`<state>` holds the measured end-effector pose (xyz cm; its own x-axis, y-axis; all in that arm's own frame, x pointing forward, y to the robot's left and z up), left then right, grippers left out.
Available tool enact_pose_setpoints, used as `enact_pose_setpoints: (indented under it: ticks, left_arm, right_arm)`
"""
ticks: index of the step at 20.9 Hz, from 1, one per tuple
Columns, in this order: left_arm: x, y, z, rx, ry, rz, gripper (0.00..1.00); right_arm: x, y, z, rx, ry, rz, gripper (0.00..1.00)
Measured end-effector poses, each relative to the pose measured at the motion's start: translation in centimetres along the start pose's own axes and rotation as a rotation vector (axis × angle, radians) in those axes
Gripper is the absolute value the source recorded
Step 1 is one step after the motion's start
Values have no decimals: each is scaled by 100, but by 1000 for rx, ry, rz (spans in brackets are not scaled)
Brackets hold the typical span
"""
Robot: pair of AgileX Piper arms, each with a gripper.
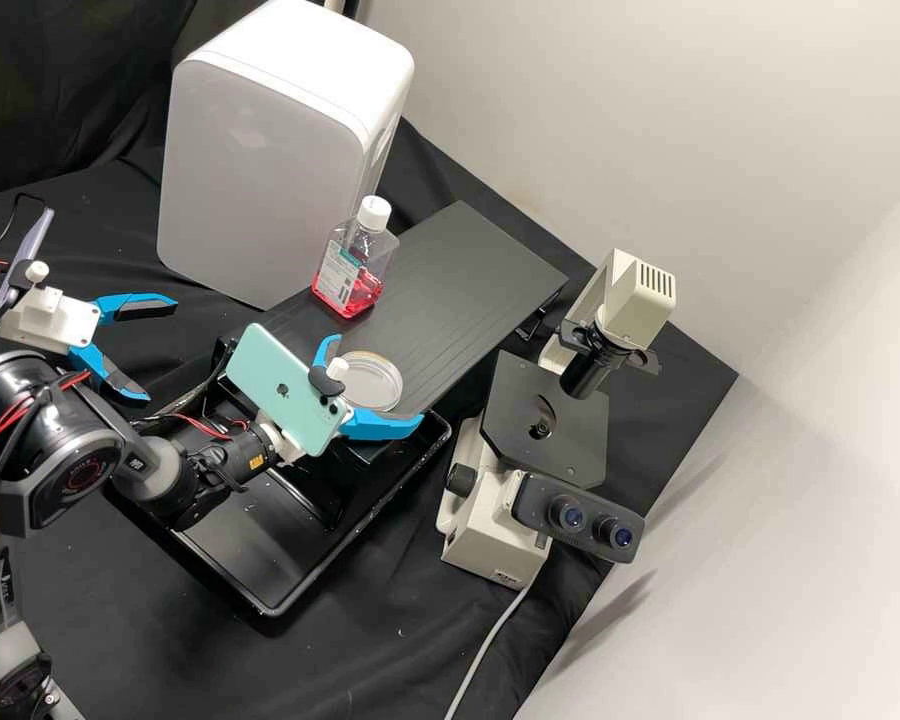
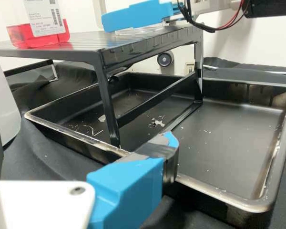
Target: Remove the lid from the petri dish
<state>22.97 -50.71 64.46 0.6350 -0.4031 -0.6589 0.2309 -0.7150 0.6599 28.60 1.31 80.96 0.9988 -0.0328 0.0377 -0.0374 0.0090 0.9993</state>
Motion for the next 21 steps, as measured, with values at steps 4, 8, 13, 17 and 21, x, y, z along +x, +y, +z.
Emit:
enact_pose_setpoints:
  ticks: [4, 8, 13, 17, 21]
  left_arm:
    - [0, 0, 0, 0, 0, 0, 100]
    - [1, 0, 4, 0, -2, 0, 100]
    - [2, 0, 6, -1, 1, 0, 100]
    - [2, 0, 6, -1, 1, 0, 100]
    - [2, 0, 6, -1, 1, 0, 100]
  right_arm:
    - [0, 0, 0, 7, 0, 0, 100]
    - [12, 9, 0, 9, 0, 4, 100]
    - [38, 5, 1, 23, 2, 3, 0]
    - [38, 9, -3, 26, 6, 7, 0]
    - [38, 9, -3, 26, 6, 7, 0]
